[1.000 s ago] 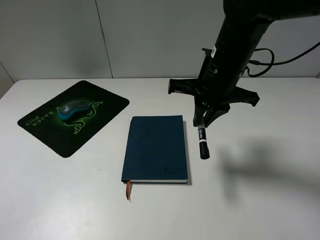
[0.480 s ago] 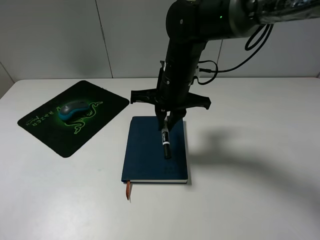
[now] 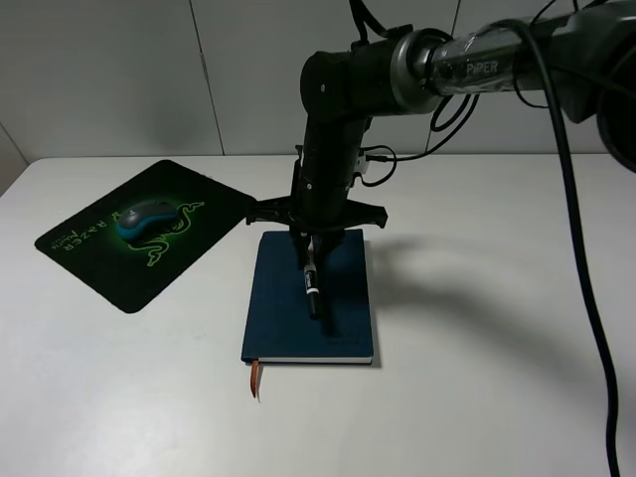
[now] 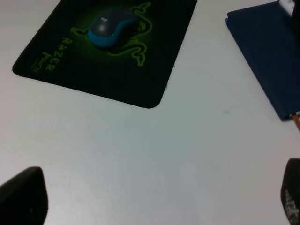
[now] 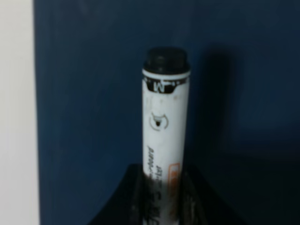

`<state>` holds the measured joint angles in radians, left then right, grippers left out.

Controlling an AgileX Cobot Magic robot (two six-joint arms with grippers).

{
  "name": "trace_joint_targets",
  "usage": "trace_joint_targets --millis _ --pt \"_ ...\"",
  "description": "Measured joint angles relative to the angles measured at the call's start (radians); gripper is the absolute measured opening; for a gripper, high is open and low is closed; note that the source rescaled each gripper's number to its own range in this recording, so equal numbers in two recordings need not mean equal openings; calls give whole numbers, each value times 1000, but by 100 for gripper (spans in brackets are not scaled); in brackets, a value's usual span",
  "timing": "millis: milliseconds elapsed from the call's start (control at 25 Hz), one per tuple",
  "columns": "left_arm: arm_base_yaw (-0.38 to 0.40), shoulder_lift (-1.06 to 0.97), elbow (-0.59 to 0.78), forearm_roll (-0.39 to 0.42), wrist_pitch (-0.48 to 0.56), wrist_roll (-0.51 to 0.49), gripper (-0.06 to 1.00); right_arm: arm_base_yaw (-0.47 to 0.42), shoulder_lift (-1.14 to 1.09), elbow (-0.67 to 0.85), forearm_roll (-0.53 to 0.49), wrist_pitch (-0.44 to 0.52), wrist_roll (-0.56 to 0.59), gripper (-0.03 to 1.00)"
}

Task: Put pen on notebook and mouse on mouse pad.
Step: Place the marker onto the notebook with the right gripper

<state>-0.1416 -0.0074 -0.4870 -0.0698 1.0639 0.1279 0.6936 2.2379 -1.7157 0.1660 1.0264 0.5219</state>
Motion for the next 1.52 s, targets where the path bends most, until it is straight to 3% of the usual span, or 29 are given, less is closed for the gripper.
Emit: trace_joint_targets --millis 760,880,1200,1320,1520 --pt "0 0 0 1 0 0 100 0 50 0 -60 5 -13 2" --pt "0 0 0 1 0 0 100 0 50 0 -62 6 -13 17" --pt "0 0 0 1 0 0 100 1 50 0 -55 8 -46 91" --pt "0 0 0 1 0 0 100 1 50 0 -53 8 -60 98" --pt "0 0 0 1 0 0 100 1 50 0 -53 9 -77 100"
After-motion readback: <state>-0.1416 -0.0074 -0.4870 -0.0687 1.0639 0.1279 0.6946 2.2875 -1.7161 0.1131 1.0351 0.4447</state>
